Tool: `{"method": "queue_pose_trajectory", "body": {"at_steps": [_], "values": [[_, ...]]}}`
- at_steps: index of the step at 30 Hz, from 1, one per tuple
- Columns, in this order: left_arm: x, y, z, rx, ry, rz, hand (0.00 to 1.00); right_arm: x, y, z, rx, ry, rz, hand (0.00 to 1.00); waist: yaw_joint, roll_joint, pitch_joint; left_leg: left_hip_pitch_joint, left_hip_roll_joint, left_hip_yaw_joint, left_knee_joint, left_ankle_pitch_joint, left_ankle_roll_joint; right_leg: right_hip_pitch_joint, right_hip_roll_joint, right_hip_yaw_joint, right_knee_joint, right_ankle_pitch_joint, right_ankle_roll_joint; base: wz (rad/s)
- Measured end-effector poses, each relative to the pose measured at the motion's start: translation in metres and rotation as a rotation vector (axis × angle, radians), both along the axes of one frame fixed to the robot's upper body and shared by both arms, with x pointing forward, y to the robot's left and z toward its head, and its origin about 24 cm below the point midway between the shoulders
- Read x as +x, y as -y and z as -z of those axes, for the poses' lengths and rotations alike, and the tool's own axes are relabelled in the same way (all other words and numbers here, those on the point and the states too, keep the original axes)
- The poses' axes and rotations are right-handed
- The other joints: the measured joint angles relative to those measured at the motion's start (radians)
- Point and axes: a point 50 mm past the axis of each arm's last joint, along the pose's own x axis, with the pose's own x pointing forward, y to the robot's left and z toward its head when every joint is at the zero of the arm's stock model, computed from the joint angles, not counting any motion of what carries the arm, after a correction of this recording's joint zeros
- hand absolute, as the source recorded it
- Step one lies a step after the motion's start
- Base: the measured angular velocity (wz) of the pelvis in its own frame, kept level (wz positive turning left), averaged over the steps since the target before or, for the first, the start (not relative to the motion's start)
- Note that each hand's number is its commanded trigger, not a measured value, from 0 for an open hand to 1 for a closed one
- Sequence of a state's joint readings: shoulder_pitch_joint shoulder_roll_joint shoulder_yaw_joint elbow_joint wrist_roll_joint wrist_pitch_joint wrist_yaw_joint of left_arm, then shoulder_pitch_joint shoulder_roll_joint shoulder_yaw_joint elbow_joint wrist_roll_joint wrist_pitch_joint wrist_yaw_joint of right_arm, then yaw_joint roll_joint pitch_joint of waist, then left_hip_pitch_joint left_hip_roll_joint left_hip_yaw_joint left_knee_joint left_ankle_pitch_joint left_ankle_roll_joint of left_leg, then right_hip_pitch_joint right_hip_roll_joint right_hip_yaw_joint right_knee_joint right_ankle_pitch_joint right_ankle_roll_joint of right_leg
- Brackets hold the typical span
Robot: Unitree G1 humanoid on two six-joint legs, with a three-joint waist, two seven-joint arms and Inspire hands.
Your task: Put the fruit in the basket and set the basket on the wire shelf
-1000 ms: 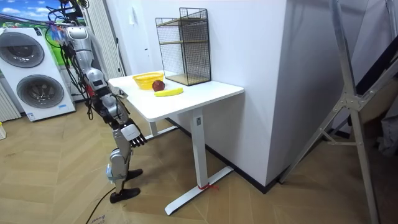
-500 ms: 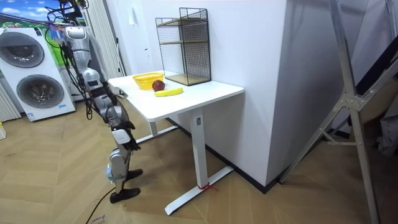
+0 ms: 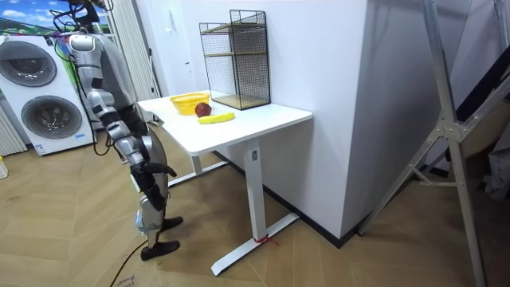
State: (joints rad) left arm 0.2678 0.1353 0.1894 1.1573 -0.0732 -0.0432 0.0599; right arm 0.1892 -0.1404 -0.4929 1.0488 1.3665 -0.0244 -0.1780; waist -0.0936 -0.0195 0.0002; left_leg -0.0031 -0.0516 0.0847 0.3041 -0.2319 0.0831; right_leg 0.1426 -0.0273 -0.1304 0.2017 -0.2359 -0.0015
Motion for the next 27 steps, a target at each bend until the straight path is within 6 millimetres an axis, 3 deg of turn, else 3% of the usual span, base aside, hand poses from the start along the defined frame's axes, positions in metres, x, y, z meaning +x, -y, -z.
{"method": "queue_pose_trajectory", "body": {"at_steps": [3, 6, 9, 14, 17, 20, 24, 27], "values": [[-0.006, -0.004, -0.001, 0.028, -0.021, 0.016, 0.00, 0.013, 0.020, -0.015, -0.071, 0.003, 0.092, 0.00, -0.028, -0.005, -0.0019, -0.003, 0.001, 0.012, -0.001, 0.006, 0.003, -0.010, 0.000, 0.016, 0.002, -0.001, 0.001, -0.10], [-0.005, -0.013, -0.005, 0.067, -0.012, 0.030, 0.00, 0.025, 0.041, -0.038, -0.158, -0.026, 0.161, 0.00, -0.048, -0.024, -0.0021, -0.009, -0.001, 0.012, -0.004, 0.006, 0.004, -0.015, 0.000, 0.020, 0.001, -0.003, 0.004, -0.01], [-0.007, -0.019, -0.008, 0.092, -0.016, 0.050, 0.00, 0.046, 0.068, -0.081, -0.405, -0.104, 0.101, 0.00, -0.062, -0.033, -0.0010, -0.013, -0.005, 0.012, -0.011, 0.010, 0.006, -0.026, -0.001, 0.028, 0.001, -0.003, 0.005, 0.00], [0.004, -0.022, -0.010, 0.121, -0.002, 0.140, 0.00, 0.087, 0.106, -0.173, -0.888, -0.207, 0.095, 0.00, -0.059, -0.037, -0.0026, -0.037, -0.013, 0.012, -0.021, 0.015, 0.012, -0.052, -0.001, 0.048, 0.004, 0.002, 0.009, 0.01], [0.005, -0.023, -0.010, 0.129, -0.011, 0.175, 0.00, 0.098, 0.105, -0.215, -1.126, -0.193, 0.109, 0.00, -0.032, -0.038, -0.0024, -0.038, -0.012, 0.014, -0.031, 0.015, 0.011, -0.060, 0.000, 0.048, 0.008, 0.003, 0.008, 0.00], [0.005, -0.021, -0.009, 0.123, -0.018, 0.189, 0.00, 0.112, 0.093, -0.242, -1.269, -0.126, 0.089, 0.00, -0.005, -0.032, -0.0026, -0.037, -0.008, 0.020, -0.035, 0.015, 0.011, -0.062, 0.000, 0.048, 0.004, 0.004, 0.007, -0.03], [0.007, -0.017, -0.008, 0.111, -0.019, 0.224, 0.00, 0.132, 0.075, -0.247, -1.358, -0.067, -0.059, 0.00, 0.020, -0.030, -0.0005, -0.027, -0.009, 0.016, -0.039, 0.016, 0.010, -0.054, -0.001, 0.047, 0.001, 0.004, 0.007, 0.01], [0.012, -0.012, -0.006, 0.079, -0.016, 0.265, 0.00, 0.152, 0.054, -0.243, -1.406, 0.004, -0.267, 0.00, 0.040, -0.027, 0.0009, -0.019, -0.011, 0.014, -0.049, 0.016, 0.009, -0.046, -0.002, 0.047, 0.001, 0.004, 0.007, 0.00]]}}
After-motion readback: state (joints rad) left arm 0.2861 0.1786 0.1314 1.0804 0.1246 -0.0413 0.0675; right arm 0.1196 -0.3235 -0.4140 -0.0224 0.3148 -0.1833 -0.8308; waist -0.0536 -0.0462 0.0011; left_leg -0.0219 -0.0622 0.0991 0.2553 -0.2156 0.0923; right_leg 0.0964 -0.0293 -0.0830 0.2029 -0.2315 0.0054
